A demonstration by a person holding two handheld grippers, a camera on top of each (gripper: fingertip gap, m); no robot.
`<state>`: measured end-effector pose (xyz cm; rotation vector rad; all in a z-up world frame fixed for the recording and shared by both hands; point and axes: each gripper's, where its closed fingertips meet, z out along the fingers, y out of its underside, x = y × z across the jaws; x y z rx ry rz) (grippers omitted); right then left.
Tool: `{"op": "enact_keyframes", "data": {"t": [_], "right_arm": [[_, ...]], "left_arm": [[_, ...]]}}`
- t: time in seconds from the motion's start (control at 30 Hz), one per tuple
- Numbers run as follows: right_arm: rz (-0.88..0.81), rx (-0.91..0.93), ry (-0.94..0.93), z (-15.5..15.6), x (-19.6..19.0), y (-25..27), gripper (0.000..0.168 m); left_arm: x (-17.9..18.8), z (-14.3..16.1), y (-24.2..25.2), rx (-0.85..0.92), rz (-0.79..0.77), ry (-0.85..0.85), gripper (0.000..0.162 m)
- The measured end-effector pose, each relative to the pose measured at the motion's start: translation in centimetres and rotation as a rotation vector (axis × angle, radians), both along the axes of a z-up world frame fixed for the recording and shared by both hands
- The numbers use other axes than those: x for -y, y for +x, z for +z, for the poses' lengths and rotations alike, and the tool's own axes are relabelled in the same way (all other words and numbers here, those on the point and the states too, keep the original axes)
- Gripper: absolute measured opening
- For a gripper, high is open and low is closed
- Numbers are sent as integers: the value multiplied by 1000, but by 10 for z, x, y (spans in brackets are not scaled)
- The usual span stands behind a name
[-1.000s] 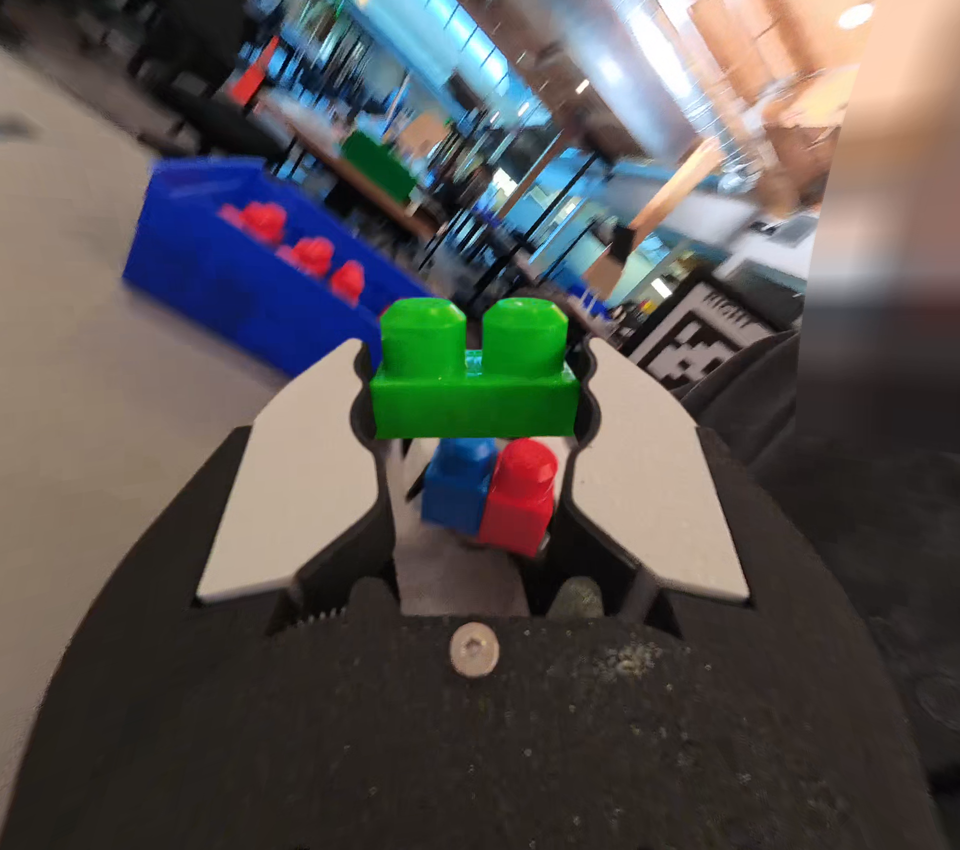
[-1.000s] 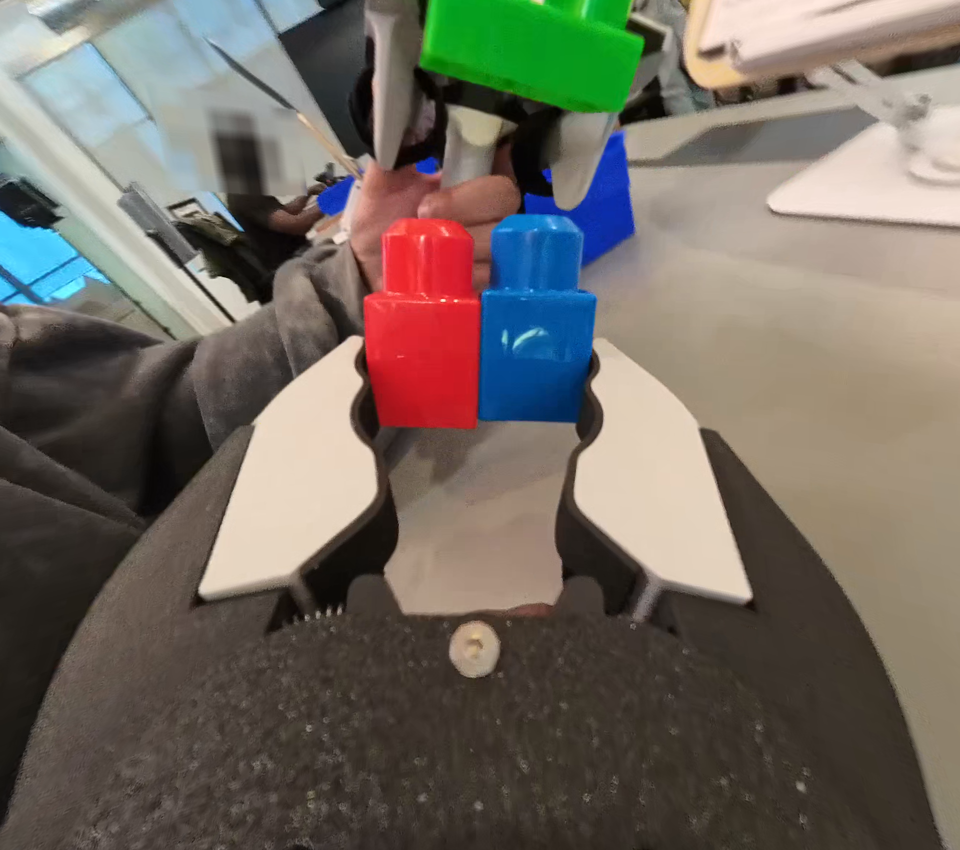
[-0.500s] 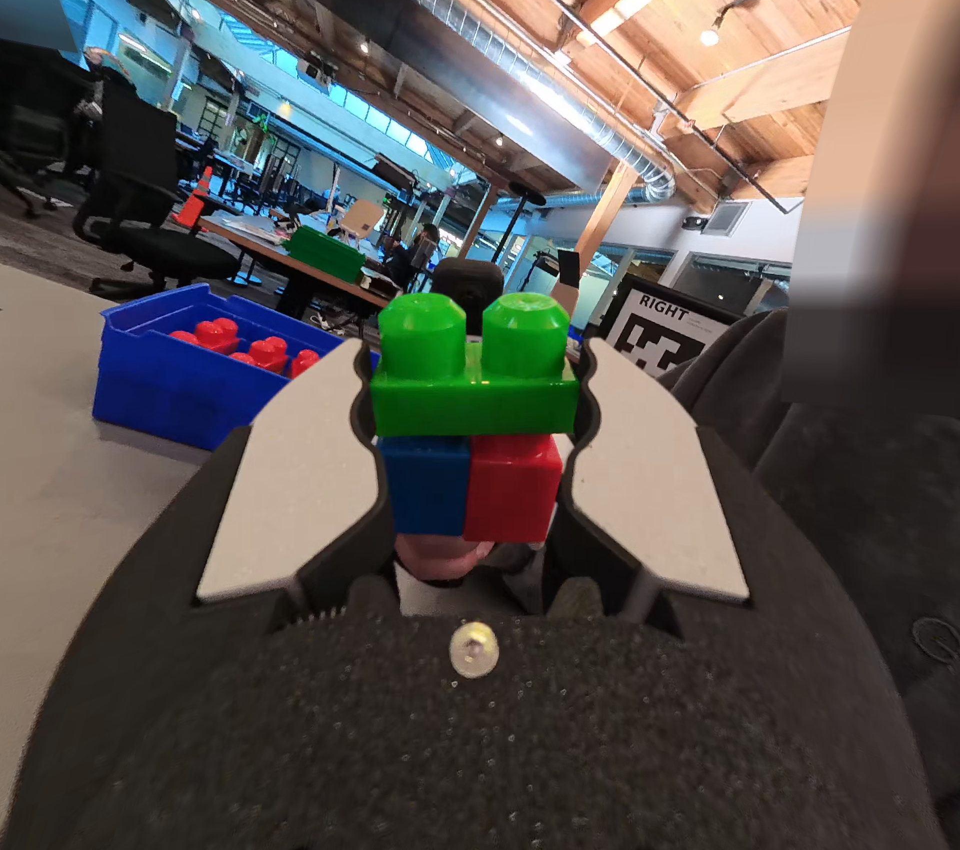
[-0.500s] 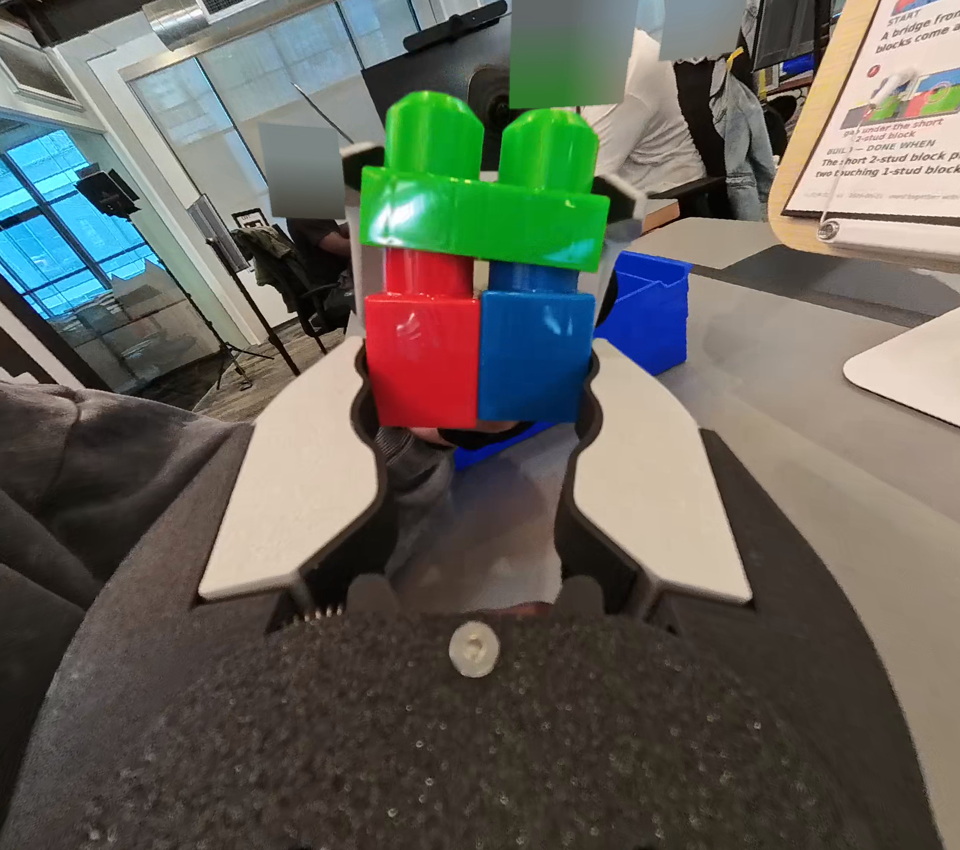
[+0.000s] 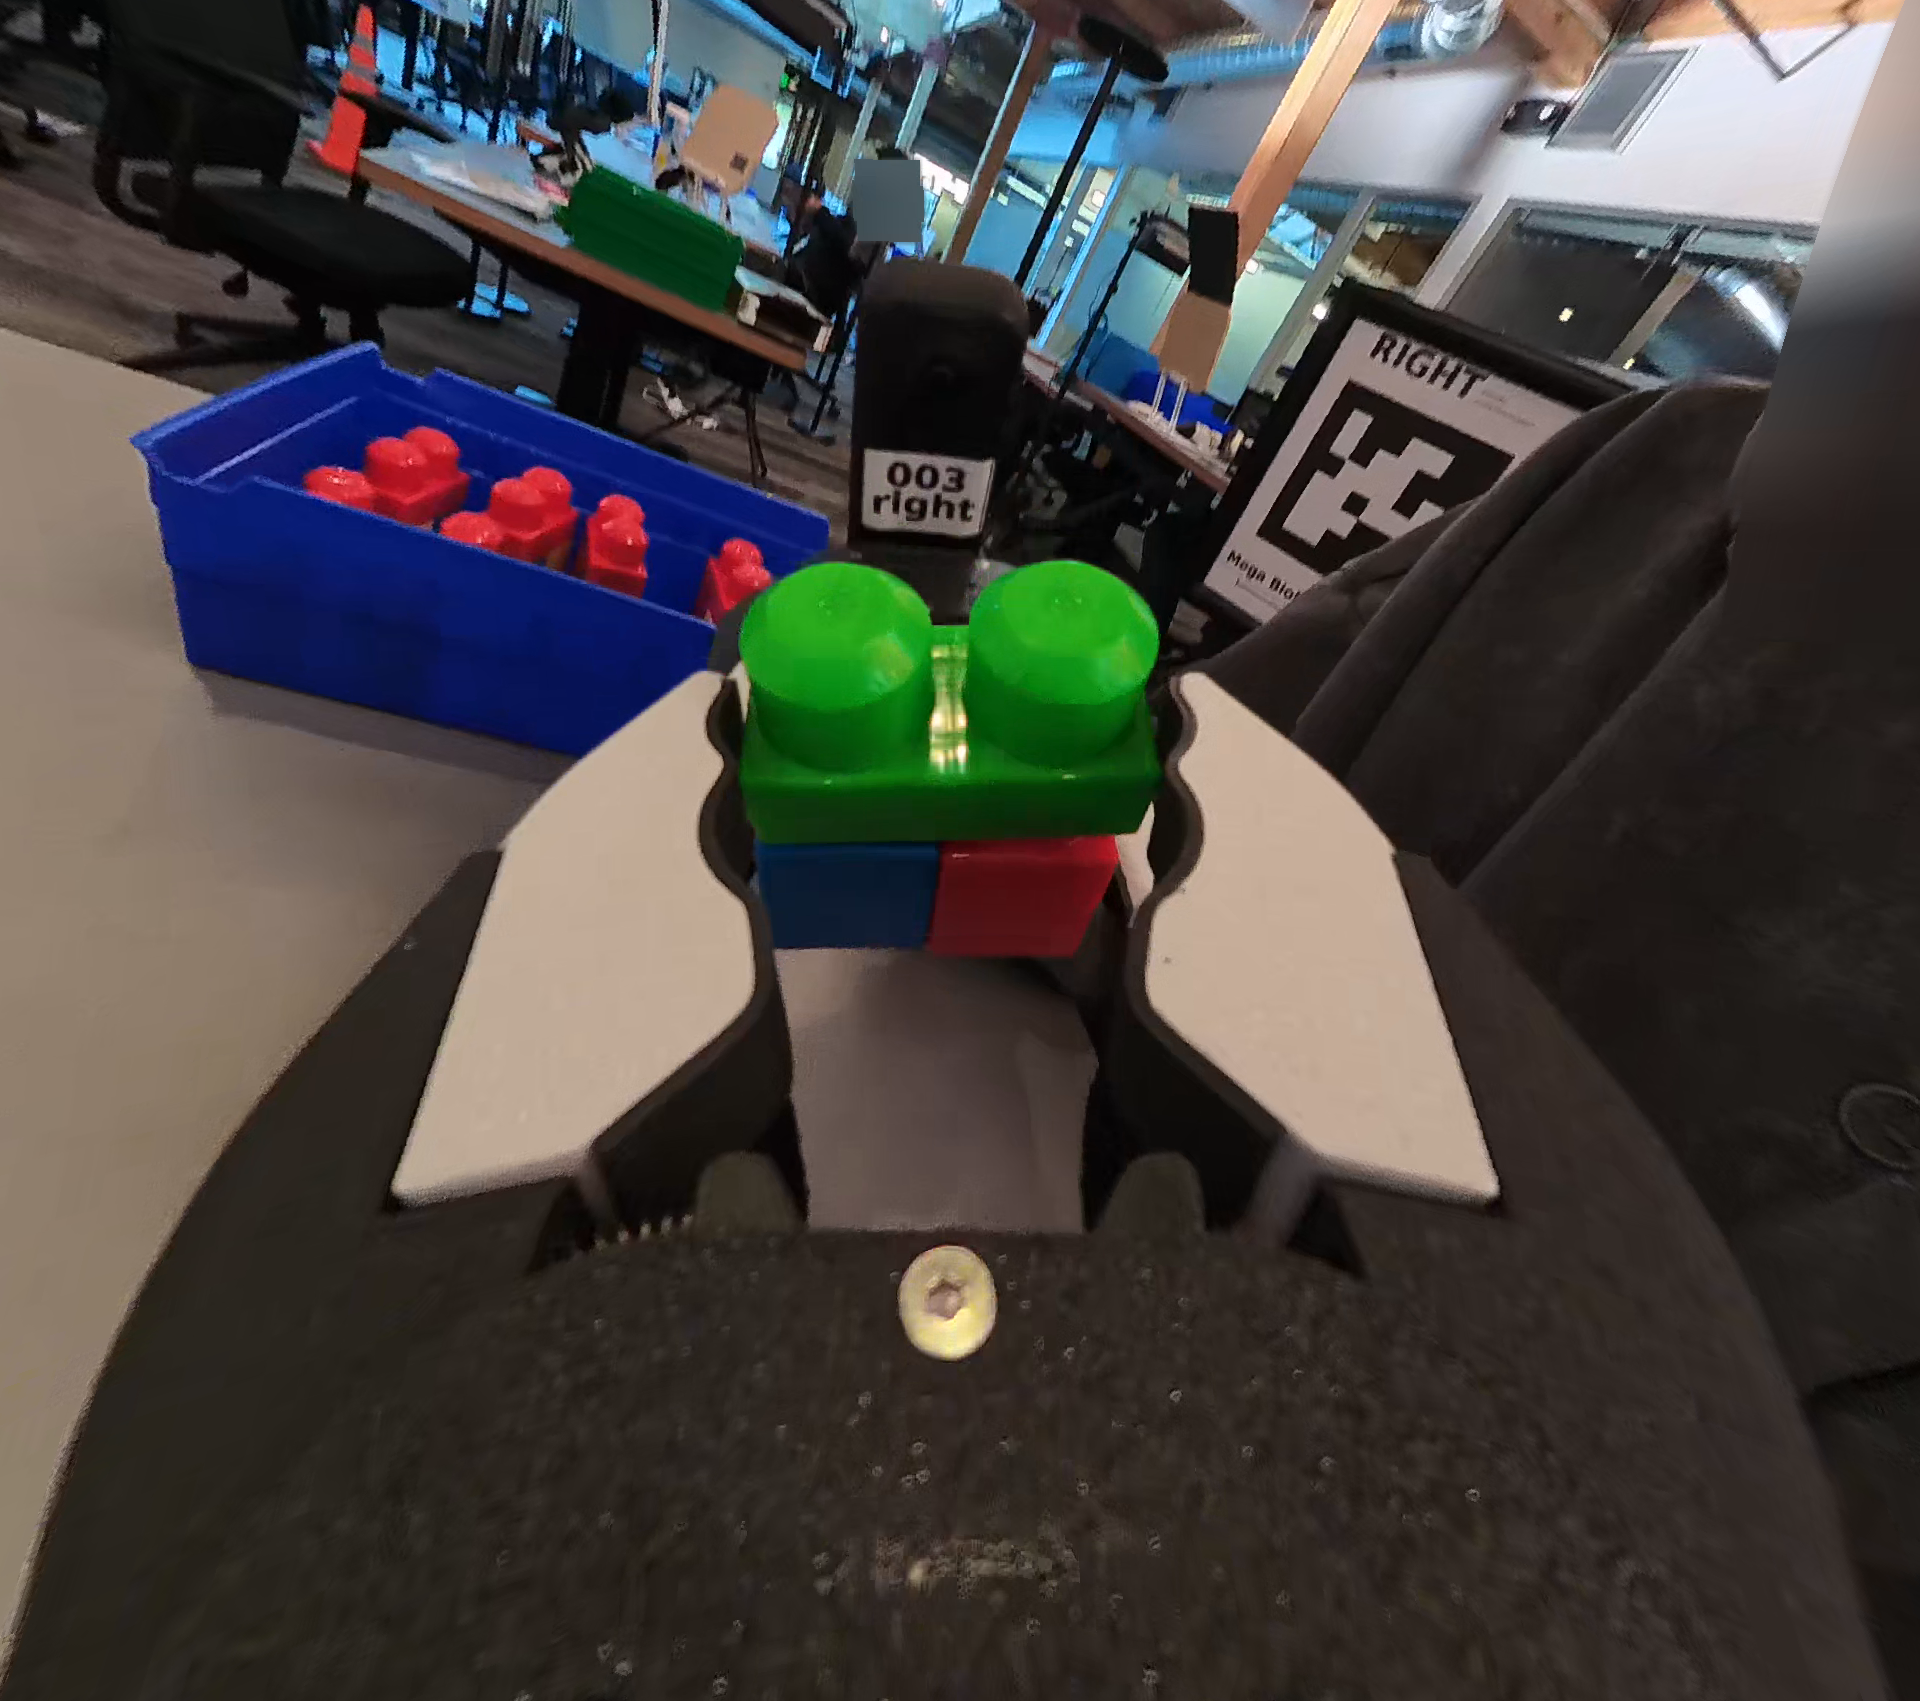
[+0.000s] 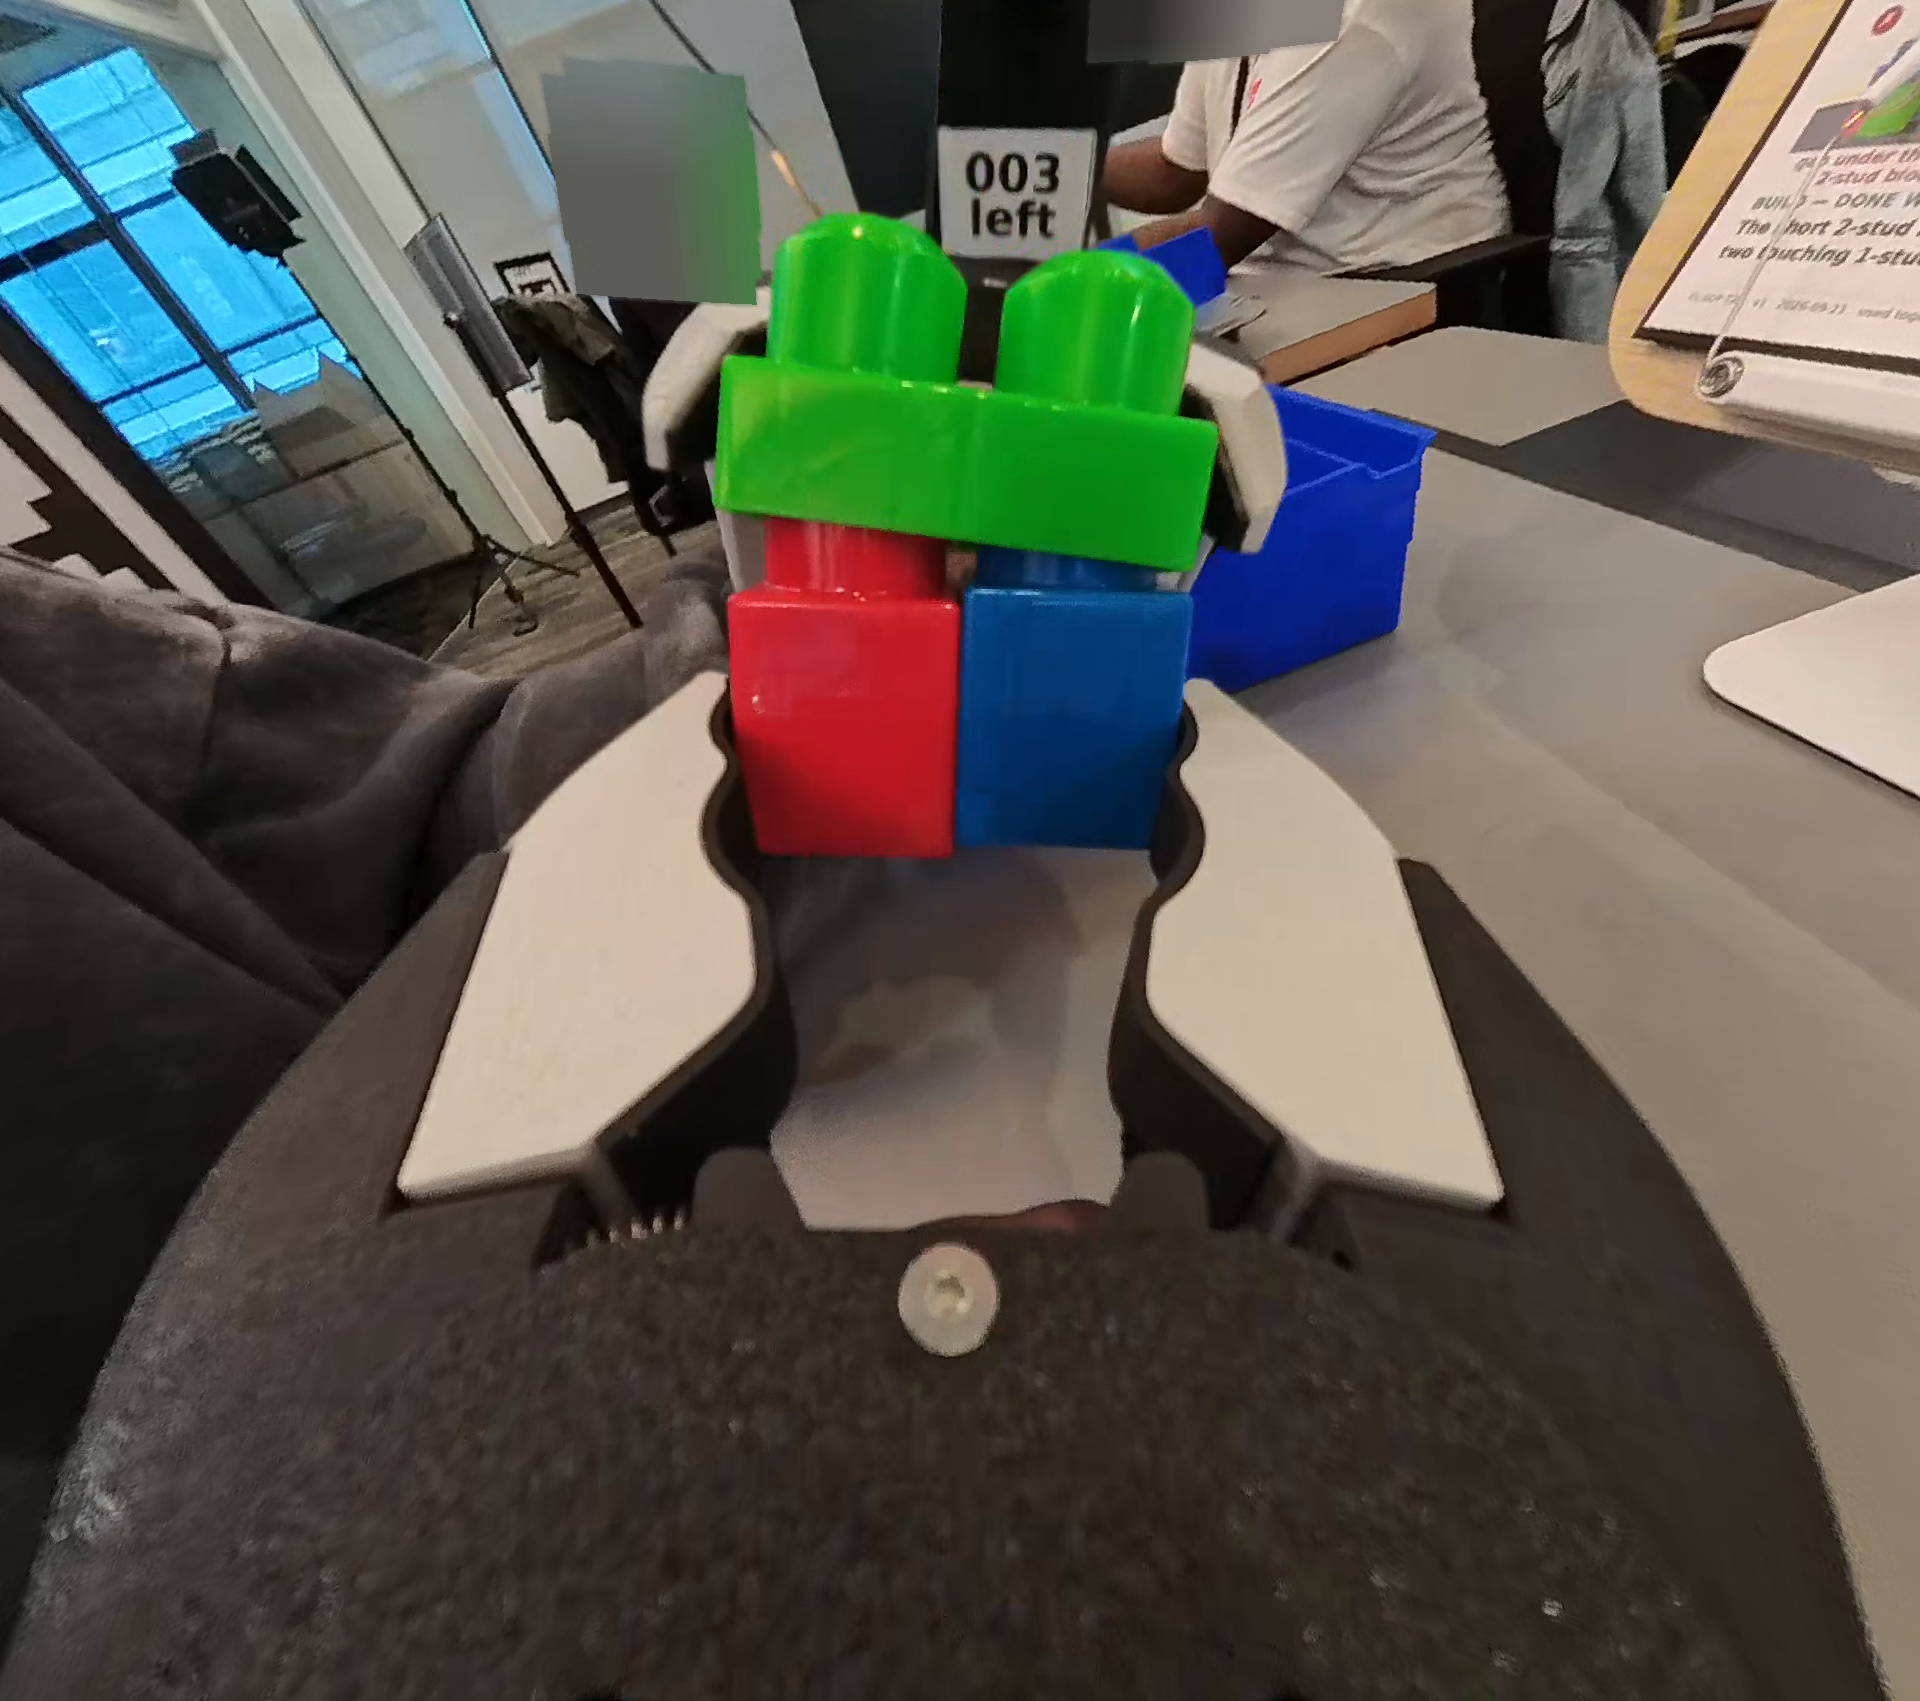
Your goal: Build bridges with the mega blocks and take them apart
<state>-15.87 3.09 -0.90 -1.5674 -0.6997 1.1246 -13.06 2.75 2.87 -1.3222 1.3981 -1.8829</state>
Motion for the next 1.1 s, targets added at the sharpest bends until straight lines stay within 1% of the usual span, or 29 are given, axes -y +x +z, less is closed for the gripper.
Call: {"op": "enact_keyframes", "data": {"t": [0.3,0.4,0.47,0.5,0.53,0.57,0.63,0.7,0.77,0.83,0.87,0.9,0.97,1.07,1.1], "right_arm": [[78,42,-71,-22,12,14,75],[78,4,-63,-19,12,18,75],[58,-3,-20,-17,10,20,76],[36,8,-1,-17,8,23,76],[15,17,20,-16,6,26,76],[-9,28,43,-16,4,29,76],[-54,58,102,-16,2,33,76],[-107,102,143,-18,-2,36,75],[-126,147,153,-24,-4,35,75],[-142,185,170,-30,-5,33,75],[-141,190,171,-32,-6,32,76],[-144,195,171,-33,-6,31,76],[-143,206,177,-37,-7,28,76],[-143,213,188,-40,-8,24,76],[-153,206,191,-40,-9,24,76]], "left_arm": [[11,-30,13,-228,-22,165,75],[11,-31,16,-246,-10,147,75],[9,-25,17,-212,29,105,75],[7,-18,18,-175,61,40,84],[2,-12,17,-145,91,-54,98],[-4,-8,14,-120,116,-165,97],[-16,-2,7,-59,133,-450,106],[-17,-11,3,-53,71,-713,109],[-8,-22,0,-68,-25,-912,112],[3,-34,2,-118,-70,-998,112],[9,-42,5,-177,-73,-1008,112],[15,-46,7,-227,-87,-1012,115],[25,-48,10,-301,-129,-1024,115],[30,-50,18,-382,-129,-1048,114],[31,-47,20,-383,-140,-1072,113]]}}
